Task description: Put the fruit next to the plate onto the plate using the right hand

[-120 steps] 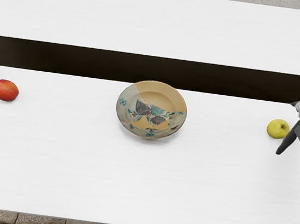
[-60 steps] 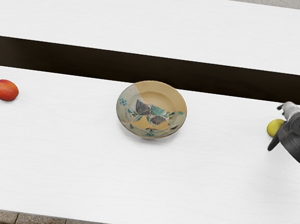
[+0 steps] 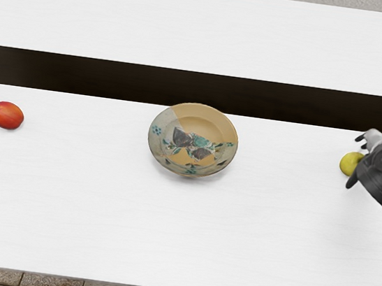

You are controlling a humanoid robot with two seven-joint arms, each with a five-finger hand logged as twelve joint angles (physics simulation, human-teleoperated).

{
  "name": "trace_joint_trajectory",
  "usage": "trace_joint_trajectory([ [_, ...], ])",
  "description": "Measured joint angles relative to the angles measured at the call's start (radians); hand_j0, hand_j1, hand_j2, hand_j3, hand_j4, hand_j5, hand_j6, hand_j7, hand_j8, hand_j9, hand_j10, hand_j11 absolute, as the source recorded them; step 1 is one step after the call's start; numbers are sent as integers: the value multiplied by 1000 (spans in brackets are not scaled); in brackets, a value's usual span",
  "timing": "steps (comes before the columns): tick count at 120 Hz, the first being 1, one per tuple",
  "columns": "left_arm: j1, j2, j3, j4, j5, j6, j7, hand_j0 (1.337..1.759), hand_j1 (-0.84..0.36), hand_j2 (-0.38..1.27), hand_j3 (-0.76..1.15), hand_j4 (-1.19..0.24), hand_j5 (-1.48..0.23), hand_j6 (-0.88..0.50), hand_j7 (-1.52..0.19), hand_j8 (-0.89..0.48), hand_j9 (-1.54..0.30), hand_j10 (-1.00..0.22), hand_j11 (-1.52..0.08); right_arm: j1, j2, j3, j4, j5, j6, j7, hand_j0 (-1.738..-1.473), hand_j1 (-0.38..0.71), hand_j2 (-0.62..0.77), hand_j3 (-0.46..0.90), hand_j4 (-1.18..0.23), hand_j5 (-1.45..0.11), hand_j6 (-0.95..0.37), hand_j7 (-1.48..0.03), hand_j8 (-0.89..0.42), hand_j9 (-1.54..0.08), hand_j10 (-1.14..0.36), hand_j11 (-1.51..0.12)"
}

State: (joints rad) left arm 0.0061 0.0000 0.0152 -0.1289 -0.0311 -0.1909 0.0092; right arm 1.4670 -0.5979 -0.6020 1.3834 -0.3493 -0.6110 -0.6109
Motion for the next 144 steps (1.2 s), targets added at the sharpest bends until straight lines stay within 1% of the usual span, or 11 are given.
trace_joint_trajectory([
  [79,0,0,0,0,0,0,0,1658,349,0,0,-1,0,-1,0,-1,0,-1,0,-50,52,1,-90,0,0,0,-1658,39,-63,0,-325,-422,-326,-422,-326,-422,-325,-422],
  [88,0,0,0,0,0,0,0,1658,349,0,0,-1,0,-1,0,-1,0,-1,0,-53,58,2,-93,1,0,0,-1658,156,-83,0,-423,-551,-425,-550,-424,-551,-424,-551],
  [89,0,0,0,0,0,0,0,1658,349,0,0,-1,0,-1,0,-1,0,-1,0,-54,59,2,-93,1,1,0,-1658,171,-79,0,-439,-579,-442,-574,-405,-702,-441,-575],
  [90,0,0,0,0,0,0,0,1658,349,0,0,-1,0,-1,0,-1,0,-1,0,-55,60,2,-93,1,0,0,-1657,186,-79,-4,-459,-597,-511,-449,-426,-716,-460,-594],
  [91,0,0,0,0,0,0,0,1658,349,0,0,-1,0,-1,0,-1,0,-1,0,-56,60,2,-93,-1,-1,0,-1657,200,-69,-9,-481,-610,-453,-556,-449,-724,-481,-609],
  [96,0,0,0,0,0,0,0,1658,349,0,0,-1,0,-1,0,-1,0,-1,0,-61,62,2,-94,-5,-2,0,-1657,279,-60,-2,-528,-687,-345,-721,-406,-785,-560,-695],
  [109,0,0,0,0,0,0,0,1658,349,0,0,-1,0,-1,0,-1,0,-1,0,-72,65,18,-95,-7,-5,-5,-1647,370,19,6,-383,-850,-189,-940,-264,-1019,-694,-868],
  [114,0,0,-1,0,1,0,0,1658,349,0,0,-1,0,-1,0,-1,0,-1,0,-81,65,41,-96,4,-12,-10,-1680,405,58,-27,-354,-887,-110,-1013,-179,-1115,-735,-903],
  [115,0,0,-1,0,1,0,0,1658,349,0,0,-1,0,-1,0,-1,0,0,0,-83,64,47,-96,6,-13,-11,-1644,412,60,-6,-348,-894,-115,-999,-161,-1126,-741,-911],
  [126,0,0,0,0,0,0,0,1658,349,0,0,-1,0,-1,0,-1,0,-1,0,-93,59,144,-95,4,-4,-5,-1644,369,175,-1,-433,-984,-260,-1017,-317,-1111,-785,-998],
  [144,0,0,0,0,0,0,0,1658,349,0,0,-1,-1,-1,-1,-1,-1,-1,-1,-136,-33,423,-96,5,4,-2,-1644,323,230,0,-469,-1068,-275,-1078,-373,-1142,-819,-1089],
])
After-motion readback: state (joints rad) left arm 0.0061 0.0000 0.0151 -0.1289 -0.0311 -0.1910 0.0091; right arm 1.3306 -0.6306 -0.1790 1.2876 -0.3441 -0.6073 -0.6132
